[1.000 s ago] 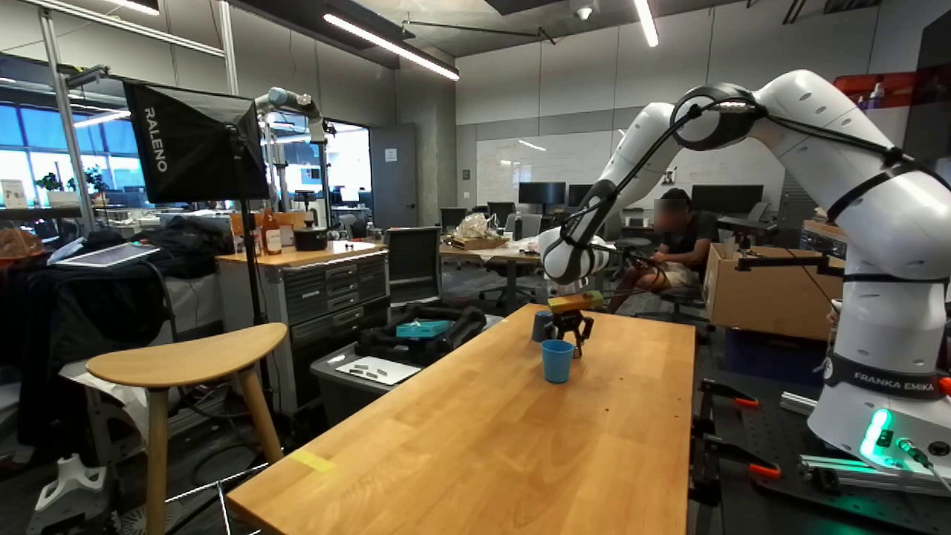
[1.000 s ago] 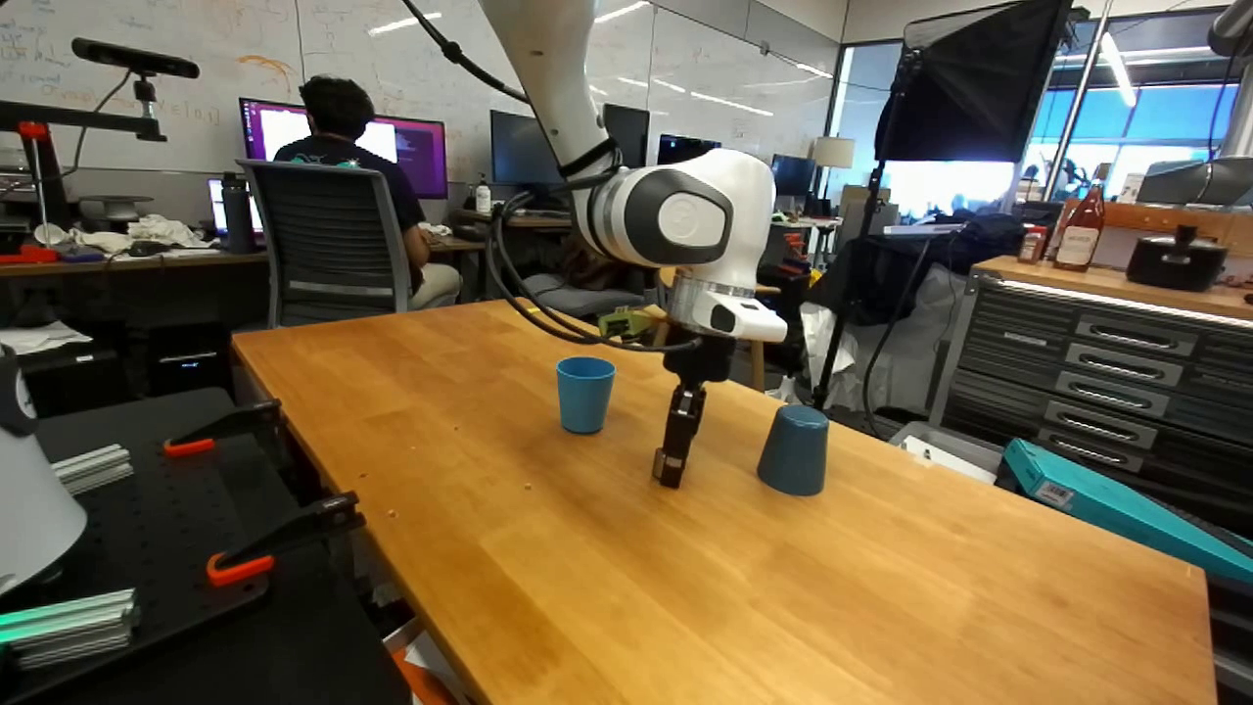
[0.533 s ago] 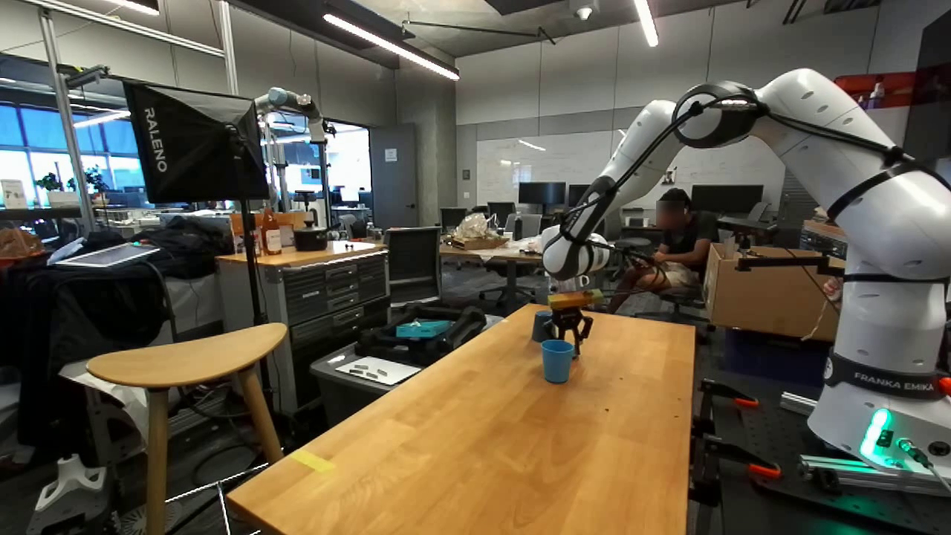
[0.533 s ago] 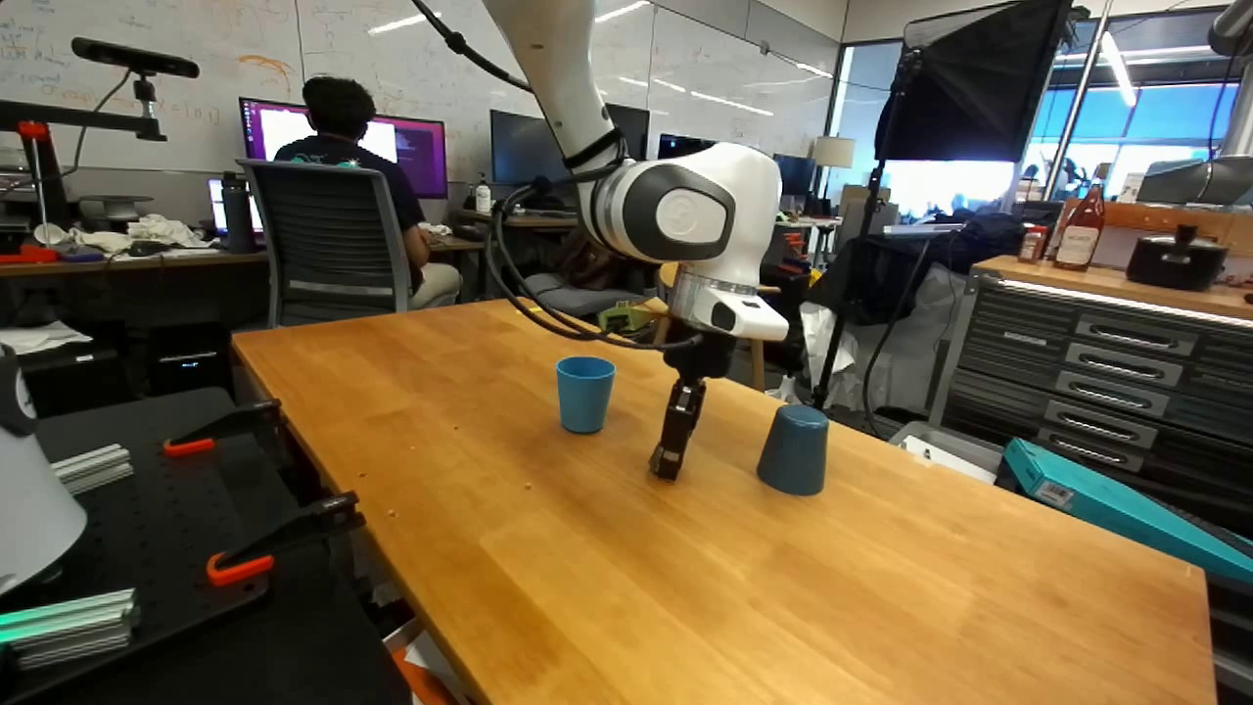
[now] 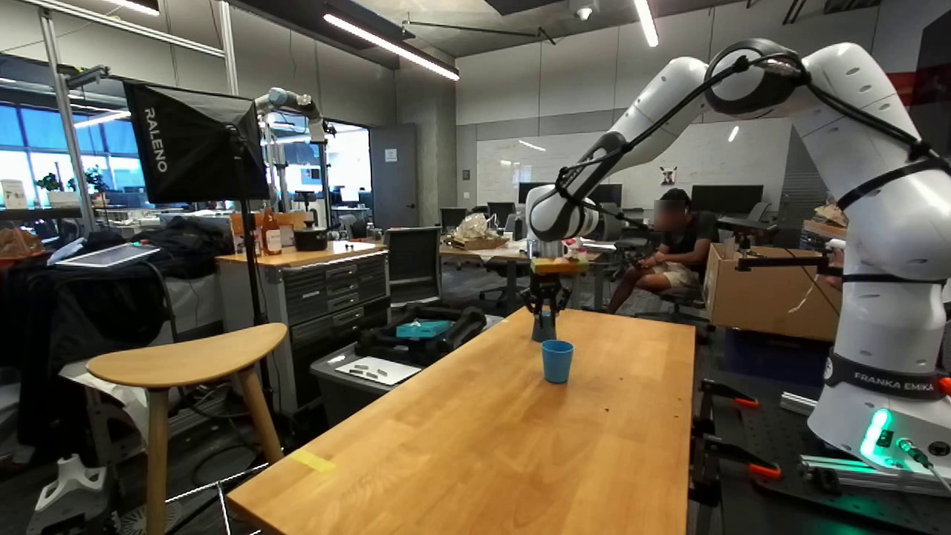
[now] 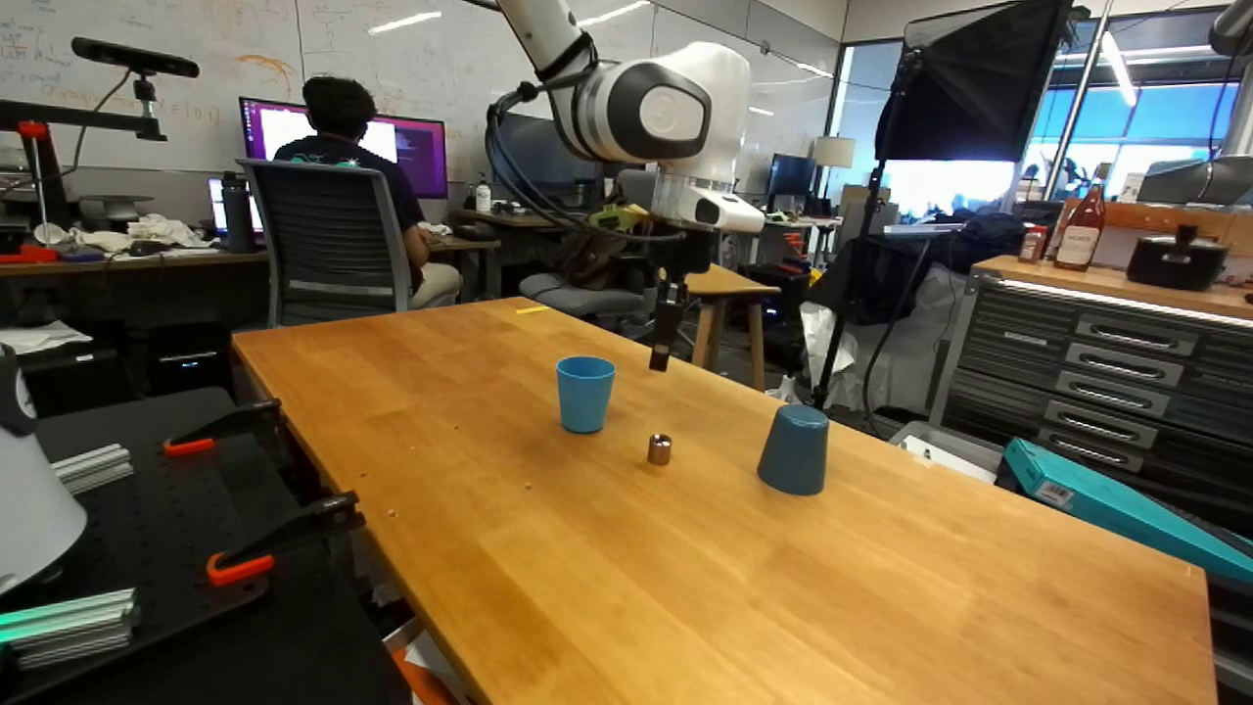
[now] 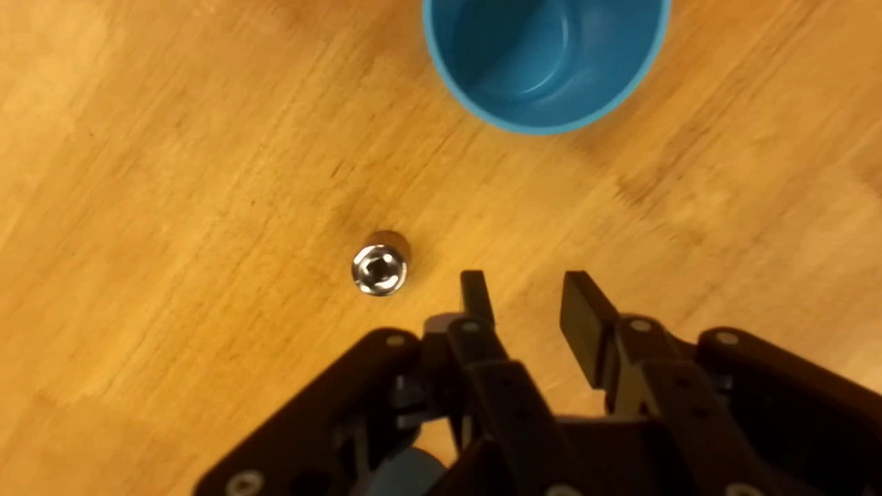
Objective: Pick up the object and put it in the cup
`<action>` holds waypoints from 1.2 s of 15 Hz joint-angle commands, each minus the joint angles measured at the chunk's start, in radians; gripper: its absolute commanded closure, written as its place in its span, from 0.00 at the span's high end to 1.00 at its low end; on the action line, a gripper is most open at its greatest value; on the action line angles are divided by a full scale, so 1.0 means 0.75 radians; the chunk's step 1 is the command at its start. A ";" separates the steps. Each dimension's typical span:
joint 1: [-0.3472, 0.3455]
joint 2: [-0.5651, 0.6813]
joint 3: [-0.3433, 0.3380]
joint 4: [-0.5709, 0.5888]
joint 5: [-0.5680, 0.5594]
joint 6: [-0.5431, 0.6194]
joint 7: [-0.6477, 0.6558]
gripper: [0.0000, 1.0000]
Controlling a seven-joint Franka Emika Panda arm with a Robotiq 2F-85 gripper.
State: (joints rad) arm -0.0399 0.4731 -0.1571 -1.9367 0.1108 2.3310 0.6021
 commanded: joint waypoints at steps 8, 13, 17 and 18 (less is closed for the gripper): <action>0.005 -0.138 0.014 -0.034 -0.005 -0.066 -0.032 0.90; 0.017 -0.092 -0.042 -0.123 -0.072 0.091 0.015 1.00; 0.035 -0.014 -0.076 -0.184 -0.116 0.226 0.048 1.00; 0.036 0.011 -0.078 -0.186 -0.116 0.247 0.050 1.00</action>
State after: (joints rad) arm -0.0353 0.4466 -0.1913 -2.0607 0.0504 2.4513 0.6053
